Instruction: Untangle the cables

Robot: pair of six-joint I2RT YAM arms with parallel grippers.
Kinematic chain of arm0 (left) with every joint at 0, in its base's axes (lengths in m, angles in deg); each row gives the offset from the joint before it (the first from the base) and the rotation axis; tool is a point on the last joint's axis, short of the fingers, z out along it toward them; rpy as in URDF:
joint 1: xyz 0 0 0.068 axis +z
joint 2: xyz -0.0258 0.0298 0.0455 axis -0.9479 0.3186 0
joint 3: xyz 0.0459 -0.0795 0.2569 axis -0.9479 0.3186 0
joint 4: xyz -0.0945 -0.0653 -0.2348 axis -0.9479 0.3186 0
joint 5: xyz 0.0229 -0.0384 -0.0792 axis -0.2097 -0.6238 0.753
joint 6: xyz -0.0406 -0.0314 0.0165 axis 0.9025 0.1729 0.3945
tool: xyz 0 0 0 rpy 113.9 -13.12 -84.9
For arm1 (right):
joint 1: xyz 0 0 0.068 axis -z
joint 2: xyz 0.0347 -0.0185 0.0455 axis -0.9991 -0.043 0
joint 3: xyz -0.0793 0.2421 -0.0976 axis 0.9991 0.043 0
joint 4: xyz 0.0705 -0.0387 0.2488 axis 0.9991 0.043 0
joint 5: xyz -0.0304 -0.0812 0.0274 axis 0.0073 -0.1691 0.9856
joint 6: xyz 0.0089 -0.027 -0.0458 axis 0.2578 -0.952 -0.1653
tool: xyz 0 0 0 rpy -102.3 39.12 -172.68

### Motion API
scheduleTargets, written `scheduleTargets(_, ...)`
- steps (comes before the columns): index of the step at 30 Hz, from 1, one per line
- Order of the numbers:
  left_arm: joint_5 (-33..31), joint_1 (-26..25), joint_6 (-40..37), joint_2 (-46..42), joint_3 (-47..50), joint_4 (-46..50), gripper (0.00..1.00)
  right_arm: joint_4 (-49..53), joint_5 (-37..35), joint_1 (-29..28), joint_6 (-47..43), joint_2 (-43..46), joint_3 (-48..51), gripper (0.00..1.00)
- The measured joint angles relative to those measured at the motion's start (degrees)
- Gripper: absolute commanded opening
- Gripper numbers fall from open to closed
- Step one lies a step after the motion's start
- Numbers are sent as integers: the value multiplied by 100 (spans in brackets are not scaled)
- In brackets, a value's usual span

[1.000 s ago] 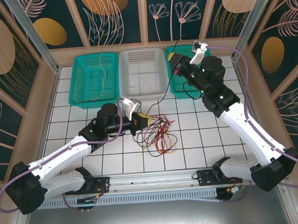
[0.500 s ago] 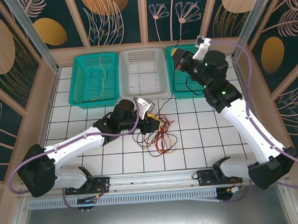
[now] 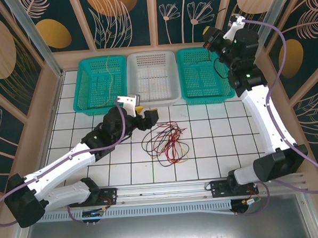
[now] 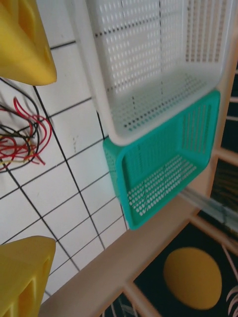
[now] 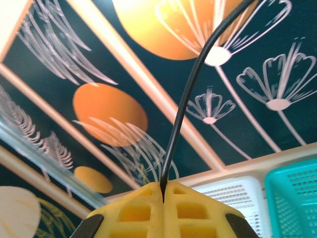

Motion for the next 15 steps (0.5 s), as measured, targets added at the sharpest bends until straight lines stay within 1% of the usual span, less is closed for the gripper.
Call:
scheduleTargets(4, -24, 98, 254, -52, 321, 57, 79, 39, 70, 321, -96, -435, -35, 0)
scheduleTargets(5, -13, 98, 295, -57, 389, 63, 79, 52, 79, 382, -101, -546, -35, 2)
scheduleTargets(6, -7, 98, 343, -59, 466, 96, 80, 79, 96, 448, -116, -684, -35, 8)
scheduleTargets(8, 13, 101, 396, -63, 557, 153, 81, 186, 114, 549, -173, -949, -37, 30)
scheduleTargets(9, 15, 109, 420, -68, 588, 177, 83, 275, 120, 586, -205, -1097, -57, 43)
scheduleTargets(10, 15, 125, 439, -72, 608, 192, 83, 372, 122, 614, -225, -1250, -87, 49)
scheduleTargets(11, 13, 142, 444, -72, 614, 216, 84, 511, 107, 629, -262, -1410, -149, 52)
scheduleTargets(12, 13, 168, 459, -72, 614, 247, 84, 634, 101, 632, -293, -1558, -199, 58)
scheduleTargets(15, 11, 243, 463, -26, 608, 337, 83, 1027, 44, 627, -374, -1832, -251, 69)
